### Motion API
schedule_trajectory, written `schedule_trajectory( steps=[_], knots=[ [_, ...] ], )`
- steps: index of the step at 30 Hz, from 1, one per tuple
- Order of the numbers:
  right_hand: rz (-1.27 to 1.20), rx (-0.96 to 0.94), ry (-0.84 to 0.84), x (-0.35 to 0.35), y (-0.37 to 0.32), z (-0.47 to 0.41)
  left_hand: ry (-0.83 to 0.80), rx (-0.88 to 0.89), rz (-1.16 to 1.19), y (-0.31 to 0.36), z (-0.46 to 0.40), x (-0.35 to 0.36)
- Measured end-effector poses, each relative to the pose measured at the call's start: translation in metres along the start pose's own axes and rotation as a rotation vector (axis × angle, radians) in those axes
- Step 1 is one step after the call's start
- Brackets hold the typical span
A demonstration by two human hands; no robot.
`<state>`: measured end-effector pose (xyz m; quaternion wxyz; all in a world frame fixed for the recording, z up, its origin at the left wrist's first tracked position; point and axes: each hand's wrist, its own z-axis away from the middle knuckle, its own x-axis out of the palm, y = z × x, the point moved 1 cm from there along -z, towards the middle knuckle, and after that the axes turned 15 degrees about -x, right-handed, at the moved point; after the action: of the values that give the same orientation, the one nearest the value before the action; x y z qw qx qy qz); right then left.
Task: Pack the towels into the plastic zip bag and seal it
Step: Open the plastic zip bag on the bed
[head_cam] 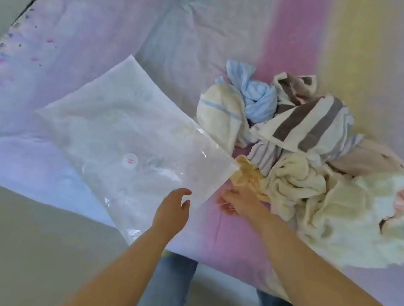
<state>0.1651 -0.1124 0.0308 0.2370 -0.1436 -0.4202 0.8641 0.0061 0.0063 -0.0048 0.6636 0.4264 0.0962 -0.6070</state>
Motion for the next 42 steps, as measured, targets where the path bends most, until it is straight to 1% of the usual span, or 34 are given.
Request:
schedule_trajectory(
  steps=[1,3,4,6,9,11,14,17,19,21,24,27,28,30,32,36,39,42],
  knots=[
    [-0.019,0.046,-0.031,0.009,0.019,-0.008,0.012,-0.025,-0.04,-0.016,0.0,0.011],
    [0.028,0.098,-0.103,0.027,0.053,-0.023,0.108,-0.007,-0.143,-0.049,-0.011,0.033],
    [0.06,0.105,-0.132,0.034,0.07,-0.032,0.151,0.038,-0.192,-0.062,-0.016,0.041],
    [0.024,0.1,-0.143,0.049,0.092,-0.05,0.269,0.174,-0.223,-0.073,-0.034,0.053],
    [-0.012,-0.008,-0.161,0.06,0.098,-0.076,0.38,0.365,-0.233,-0.072,-0.06,0.067],
    [-0.017,-0.1,-0.138,0.065,0.099,-0.089,0.448,0.429,-0.216,-0.067,-0.074,0.072],
    [-0.075,-0.21,-0.027,0.067,0.103,-0.096,0.556,0.456,-0.196,-0.053,-0.083,0.074],
    [-0.176,-0.292,0.044,0.066,0.109,-0.098,0.697,0.479,-0.327,-0.043,-0.083,0.076],
    [-0.208,-0.319,0.049,0.065,0.112,-0.101,0.733,0.476,-0.397,-0.039,-0.079,0.077],
    [-0.211,-0.34,0.021,0.063,0.113,-0.104,0.757,0.499,-0.341,-0.039,-0.076,0.077],
    [-0.184,-0.42,-0.017,0.061,0.122,-0.104,0.814,0.569,-0.192,-0.048,-0.069,0.082],
    [-0.138,-0.533,0.023,0.06,0.135,-0.094,0.887,0.622,-0.212,-0.063,-0.06,0.089],
    [-0.128,-0.564,0.04,0.061,0.139,-0.089,0.859,0.607,-0.217,-0.068,-0.057,0.092],
    [-0.091,-0.621,0.087,0.065,0.145,-0.08,0.725,0.534,-0.203,-0.073,-0.05,0.097],
    [-0.038,-0.679,0.153,0.072,0.15,-0.068,0.642,0.48,-0.198,-0.076,-0.043,0.098],
    [0.044,-0.762,0.273,0.084,0.168,-0.051,0.432,0.459,-0.039,-0.083,-0.026,0.095],
    [0.09,-0.784,0.323,0.087,0.179,-0.04,0.344,0.448,0.022,-0.088,-0.018,0.096],
    [0.144,-0.778,0.331,0.088,0.187,-0.031,0.307,0.439,0.045,-0.092,-0.015,0.099]
  ],
)
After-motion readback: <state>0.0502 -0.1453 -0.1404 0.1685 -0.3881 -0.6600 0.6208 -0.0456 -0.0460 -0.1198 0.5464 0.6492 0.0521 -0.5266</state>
